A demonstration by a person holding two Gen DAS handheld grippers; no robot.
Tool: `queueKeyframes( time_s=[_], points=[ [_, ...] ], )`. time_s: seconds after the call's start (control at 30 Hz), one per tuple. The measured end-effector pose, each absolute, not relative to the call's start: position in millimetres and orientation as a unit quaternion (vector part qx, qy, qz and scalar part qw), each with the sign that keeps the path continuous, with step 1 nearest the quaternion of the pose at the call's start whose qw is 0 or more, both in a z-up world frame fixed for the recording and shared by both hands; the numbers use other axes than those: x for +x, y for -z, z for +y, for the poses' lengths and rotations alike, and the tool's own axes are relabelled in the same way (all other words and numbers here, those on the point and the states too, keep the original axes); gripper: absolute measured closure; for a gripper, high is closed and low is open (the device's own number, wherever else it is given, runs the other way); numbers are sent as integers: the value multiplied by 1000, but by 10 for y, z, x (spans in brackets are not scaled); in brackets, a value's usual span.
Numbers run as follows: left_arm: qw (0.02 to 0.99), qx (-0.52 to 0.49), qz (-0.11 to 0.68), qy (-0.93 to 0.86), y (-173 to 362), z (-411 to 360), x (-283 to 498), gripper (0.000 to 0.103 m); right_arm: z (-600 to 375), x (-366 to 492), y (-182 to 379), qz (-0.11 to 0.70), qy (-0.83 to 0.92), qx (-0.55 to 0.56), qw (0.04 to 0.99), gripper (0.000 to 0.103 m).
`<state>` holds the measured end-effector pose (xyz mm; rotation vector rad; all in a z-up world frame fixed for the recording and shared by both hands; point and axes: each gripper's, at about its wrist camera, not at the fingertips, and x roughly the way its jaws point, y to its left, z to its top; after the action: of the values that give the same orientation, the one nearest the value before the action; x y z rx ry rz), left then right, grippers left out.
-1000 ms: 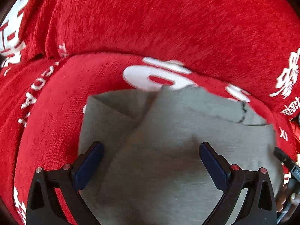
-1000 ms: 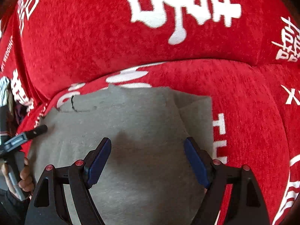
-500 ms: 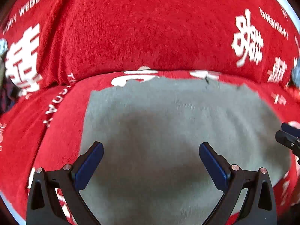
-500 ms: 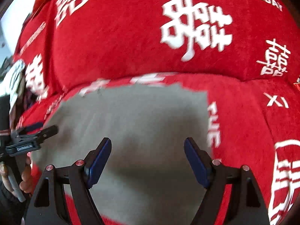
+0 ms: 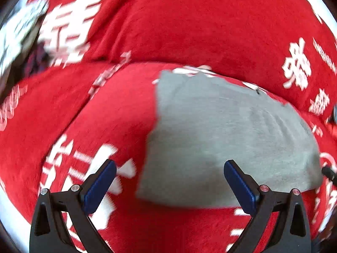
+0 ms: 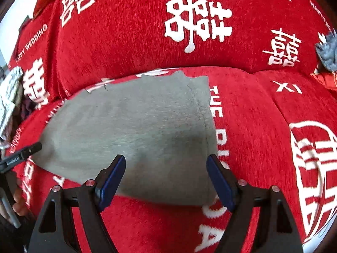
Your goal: Fold small clothes
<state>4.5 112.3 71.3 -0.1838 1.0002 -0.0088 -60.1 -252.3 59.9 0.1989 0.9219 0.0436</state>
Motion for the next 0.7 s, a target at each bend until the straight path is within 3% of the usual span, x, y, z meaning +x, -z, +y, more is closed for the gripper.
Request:
queueKeyframes(
  time_s=[0.13, 0.63, 0.7],
  points=[
    [835, -184, 518, 34, -440, 1484, 37, 1, -2291, -655, -628, 445, -41, 90, 890, 21],
    [778, -372, 465, 202, -277, 1553, 349, 1, -1591, -450, -714, 461, -92, 33, 882, 21],
    [788, -350, 467, 196, -291, 1485, 346, 13, -1478, -237, -752, 465, -97, 26, 879, 21]
  ],
)
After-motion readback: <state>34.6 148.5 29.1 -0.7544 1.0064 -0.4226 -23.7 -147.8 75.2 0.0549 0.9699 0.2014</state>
